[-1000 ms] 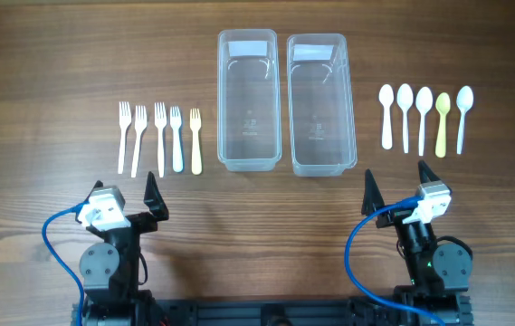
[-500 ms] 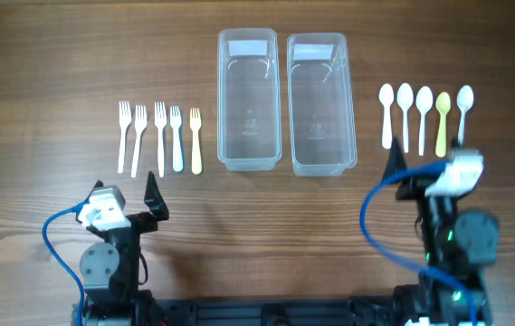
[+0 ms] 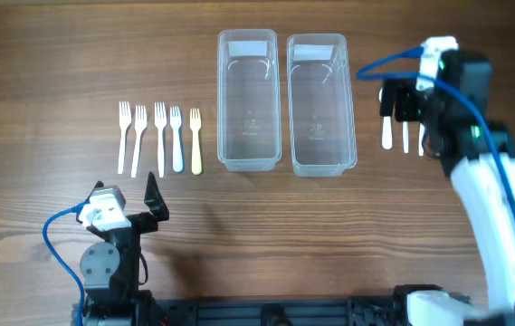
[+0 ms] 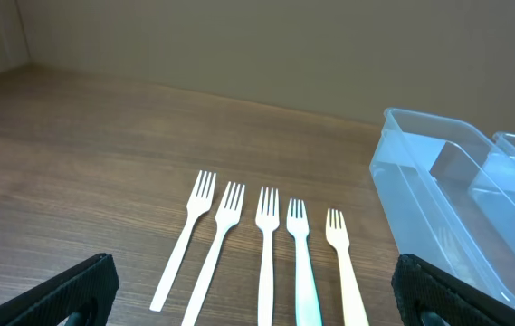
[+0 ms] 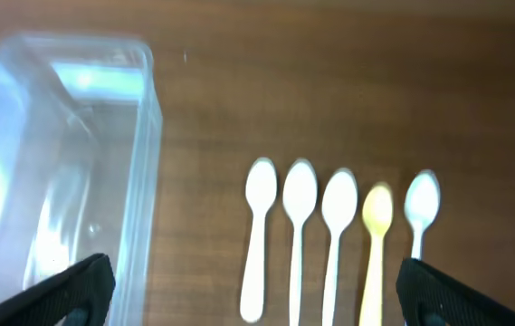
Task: Pack container
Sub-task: 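Move the right gripper over the leftmost white spoon and grasp it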
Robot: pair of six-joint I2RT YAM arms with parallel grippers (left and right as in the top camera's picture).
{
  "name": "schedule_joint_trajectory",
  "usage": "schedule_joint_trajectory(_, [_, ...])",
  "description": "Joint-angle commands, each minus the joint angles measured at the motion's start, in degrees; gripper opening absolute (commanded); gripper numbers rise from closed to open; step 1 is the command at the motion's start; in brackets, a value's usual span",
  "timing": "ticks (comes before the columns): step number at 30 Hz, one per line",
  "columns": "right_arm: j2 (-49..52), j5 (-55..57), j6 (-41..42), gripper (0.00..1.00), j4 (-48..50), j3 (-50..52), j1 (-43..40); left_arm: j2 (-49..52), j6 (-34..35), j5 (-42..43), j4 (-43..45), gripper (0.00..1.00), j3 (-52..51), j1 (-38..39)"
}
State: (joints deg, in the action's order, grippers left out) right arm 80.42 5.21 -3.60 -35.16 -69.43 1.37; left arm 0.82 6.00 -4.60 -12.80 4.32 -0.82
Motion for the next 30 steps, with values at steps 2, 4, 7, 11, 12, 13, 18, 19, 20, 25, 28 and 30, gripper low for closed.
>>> schedule_joint_trajectory(2, [7.34,0.02,-0.68,1.0,-4.55,-5.6,0.28,-0.44,-1.51,0.09,0.22,1.0,-0.37,-0.37])
schedule_joint_trajectory(4, [8.66,-3.04,-0.74,1.0,-5.57,-5.57,0.28,-0.44,-1.51,0.09,0.22,1.0,-0.37,-0.37])
schedule_joint_trajectory(7, [9.27,-4.17,-0.76,1.0,-5.62,-5.57,0.28,-0.44,-1.51,0.09,0.22,1.0,-0.37,-0.37])
schedule_joint_trajectory(11, [9.27,-5.03,-0.44,1.0,-6.21,-5.57,0.26,-0.44,-1.51,0.09,0.22,1.0,-0.37,-0.37])
schedule_joint_trajectory(12, [9.27,-4.79,-0.92,1.0,-6.84,-5.57,0.11,-0.44,-1.51,0.09,0.22,1.0,-0.37,-0.37])
schedule_joint_trajectory(13, [9.27,-4.79,-0.68,1.0,-7.39,-5.57,-0.15,-0.44,-1.51,0.09,0.22,1.0,-0.37,-0.37])
schedule_joint_trajectory(18, [11.26,-5.27,2.19,1.0,-8.2,-5.55,-2.19,-0.44,-1.51,0.09,0.22,1.0,-0.37,-0.37])
schedule_joint_trajectory(19, [12.17,-5.27,2.03,0.99,-7.98,-5.57,-2.56,-0.44,-1.51,0.09,0.22,1.0,-0.37,-0.37])
schedule_joint_trajectory(20, [13.11,-5.27,1.88,0.99,-7.74,-5.57,-2.89,-0.44,-1.51,0.09,0.22,1.0,-0.37,-0.37])
schedule_joint_trajectory(25, [16.87,-5.29,1.03,0.93,-7.85,-6.54,-4.26,-0.44,-1.51,0.09,0.22,1.0,-0.37,-0.37])
schedule_joint_trajectory(28, [18.62,-5.31,0.55,0.94,-8.24,-6.64,-4.35,-0.44,-1.51,0.09,0.22,1.0,-0.37,-0.37])
schedule_joint_trajectory(30, [19.96,-5.35,-0.26,0.93,-8.87,-6.64,-4.35,-0.44,-1.51,0.09,0.22,1.0,-0.37,-0.37])
